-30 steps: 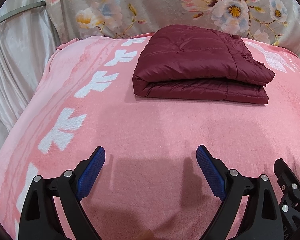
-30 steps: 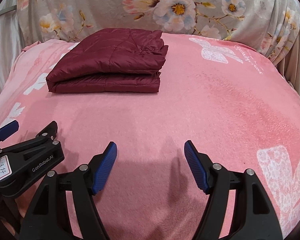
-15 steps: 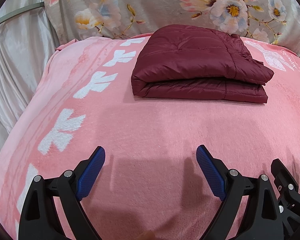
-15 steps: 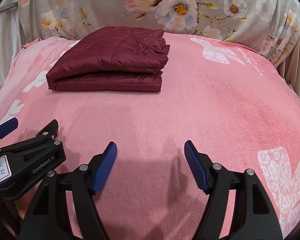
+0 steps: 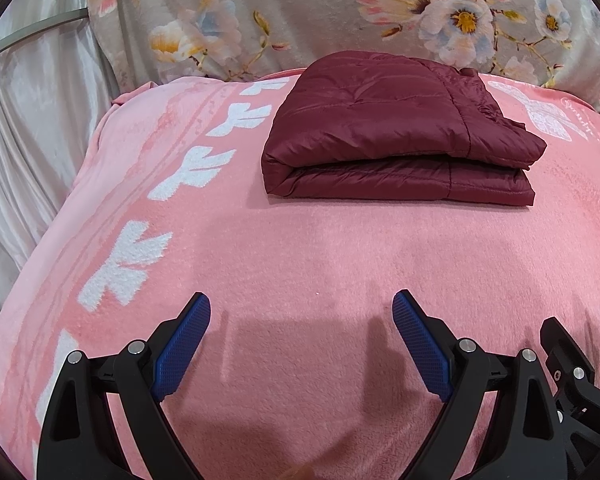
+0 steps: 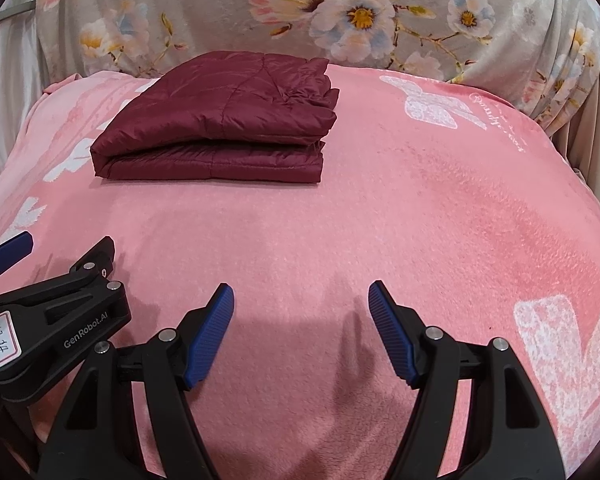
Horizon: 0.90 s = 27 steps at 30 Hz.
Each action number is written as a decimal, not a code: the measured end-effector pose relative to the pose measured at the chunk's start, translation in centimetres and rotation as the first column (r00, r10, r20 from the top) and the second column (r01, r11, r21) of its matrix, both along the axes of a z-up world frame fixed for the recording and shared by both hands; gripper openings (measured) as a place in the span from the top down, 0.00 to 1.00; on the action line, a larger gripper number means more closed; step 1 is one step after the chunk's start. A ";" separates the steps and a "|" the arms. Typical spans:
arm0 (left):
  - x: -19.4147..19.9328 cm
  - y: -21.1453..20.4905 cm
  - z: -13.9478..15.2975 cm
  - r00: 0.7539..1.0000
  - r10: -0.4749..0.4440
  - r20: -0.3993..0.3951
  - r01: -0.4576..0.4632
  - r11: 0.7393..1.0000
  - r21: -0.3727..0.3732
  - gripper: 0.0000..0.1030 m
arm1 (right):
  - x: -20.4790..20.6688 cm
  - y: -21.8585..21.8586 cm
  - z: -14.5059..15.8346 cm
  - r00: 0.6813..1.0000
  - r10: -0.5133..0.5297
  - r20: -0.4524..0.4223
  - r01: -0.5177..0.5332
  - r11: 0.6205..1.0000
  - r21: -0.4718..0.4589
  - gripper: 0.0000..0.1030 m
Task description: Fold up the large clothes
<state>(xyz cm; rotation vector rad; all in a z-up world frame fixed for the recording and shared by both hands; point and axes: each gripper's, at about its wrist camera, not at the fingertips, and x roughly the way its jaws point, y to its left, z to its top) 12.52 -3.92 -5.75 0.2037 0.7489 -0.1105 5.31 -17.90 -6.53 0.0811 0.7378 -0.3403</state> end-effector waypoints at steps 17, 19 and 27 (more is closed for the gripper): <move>-0.1 -0.1 -0.1 1.000 0.000 0.006 0.000 1.000 0.007 0.12 | 0.0 0.0 0.0 1.000 0.000 0.000 0.000 1.000 0.000 0.35; 0.0 -0.1 0.0 1.000 0.002 0.006 -0.002 1.000 0.005 0.12 | 0.0 0.0 0.0 1.000 0.000 0.000 0.000 1.000 0.001 0.35; -0.2 0.0 0.0 1.000 0.007 0.010 -0.007 1.000 0.006 0.12 | 0.0 -0.1 0.0 1.000 0.001 0.000 -0.001 1.000 0.001 0.35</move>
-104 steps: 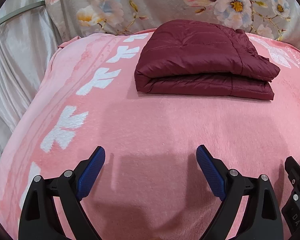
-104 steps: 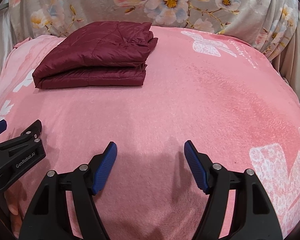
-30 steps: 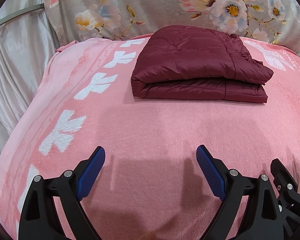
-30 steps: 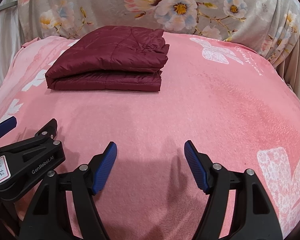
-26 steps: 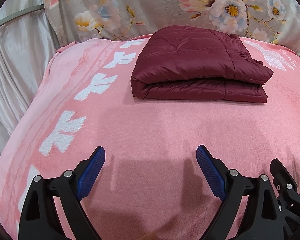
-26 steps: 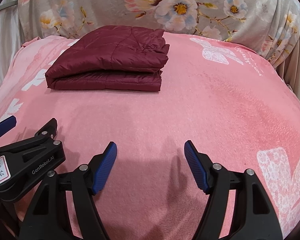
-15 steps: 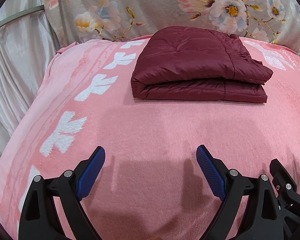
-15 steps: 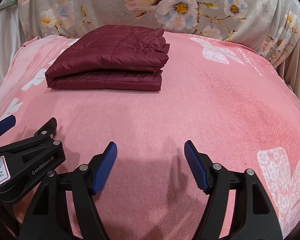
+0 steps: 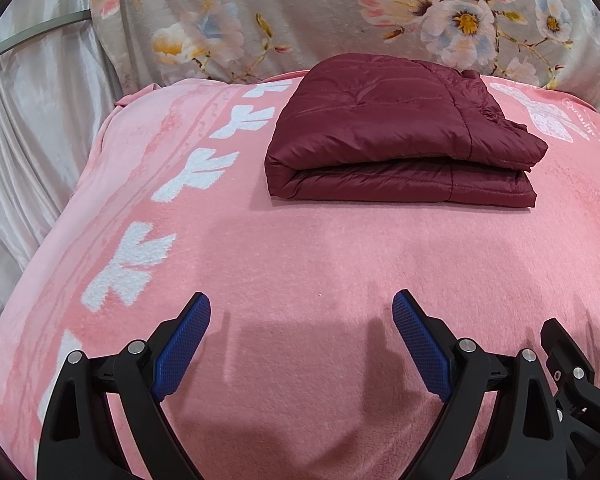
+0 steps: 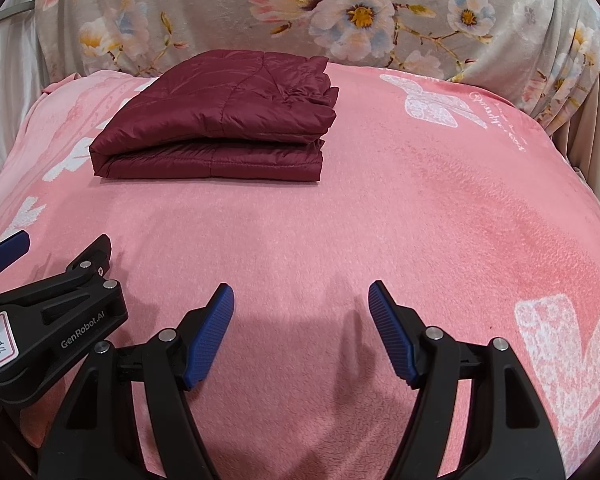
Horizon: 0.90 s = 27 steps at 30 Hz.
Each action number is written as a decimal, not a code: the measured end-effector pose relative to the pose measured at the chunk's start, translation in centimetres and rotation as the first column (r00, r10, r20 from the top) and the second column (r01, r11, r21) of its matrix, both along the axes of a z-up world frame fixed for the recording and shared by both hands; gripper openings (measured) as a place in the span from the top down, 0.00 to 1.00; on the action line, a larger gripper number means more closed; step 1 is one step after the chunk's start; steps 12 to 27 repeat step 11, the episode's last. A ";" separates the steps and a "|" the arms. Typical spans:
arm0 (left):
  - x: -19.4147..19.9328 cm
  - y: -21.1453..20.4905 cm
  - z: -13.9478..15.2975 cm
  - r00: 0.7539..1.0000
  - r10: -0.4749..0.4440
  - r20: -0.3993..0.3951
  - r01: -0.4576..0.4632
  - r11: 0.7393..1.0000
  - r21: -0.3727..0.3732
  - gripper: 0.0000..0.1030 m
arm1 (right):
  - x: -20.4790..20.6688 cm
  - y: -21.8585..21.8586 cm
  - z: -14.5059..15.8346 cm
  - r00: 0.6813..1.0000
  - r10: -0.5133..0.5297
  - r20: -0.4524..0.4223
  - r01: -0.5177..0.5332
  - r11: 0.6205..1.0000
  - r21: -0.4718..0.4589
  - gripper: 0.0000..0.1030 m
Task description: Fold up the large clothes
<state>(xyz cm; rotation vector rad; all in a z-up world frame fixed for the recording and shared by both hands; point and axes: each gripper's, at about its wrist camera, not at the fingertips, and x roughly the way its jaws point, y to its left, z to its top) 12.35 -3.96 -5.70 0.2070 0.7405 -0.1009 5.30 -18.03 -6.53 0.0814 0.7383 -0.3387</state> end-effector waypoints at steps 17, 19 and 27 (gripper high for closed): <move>-0.1 -0.2 -0.1 1.000 -0.005 -0.001 0.005 1.000 -0.001 0.13 | 0.0 -0.1 0.0 1.000 0.002 -0.001 -0.002 1.000 0.000 0.35; -0.1 -0.2 -0.1 1.000 -0.005 -0.001 0.005 1.000 -0.001 0.13 | 0.0 -0.1 0.0 1.000 0.002 -0.001 -0.002 1.000 0.000 0.35; -0.1 -0.2 -0.1 1.000 -0.005 -0.001 0.005 1.000 -0.001 0.13 | 0.0 -0.1 0.0 1.000 0.002 -0.001 -0.002 1.000 0.000 0.35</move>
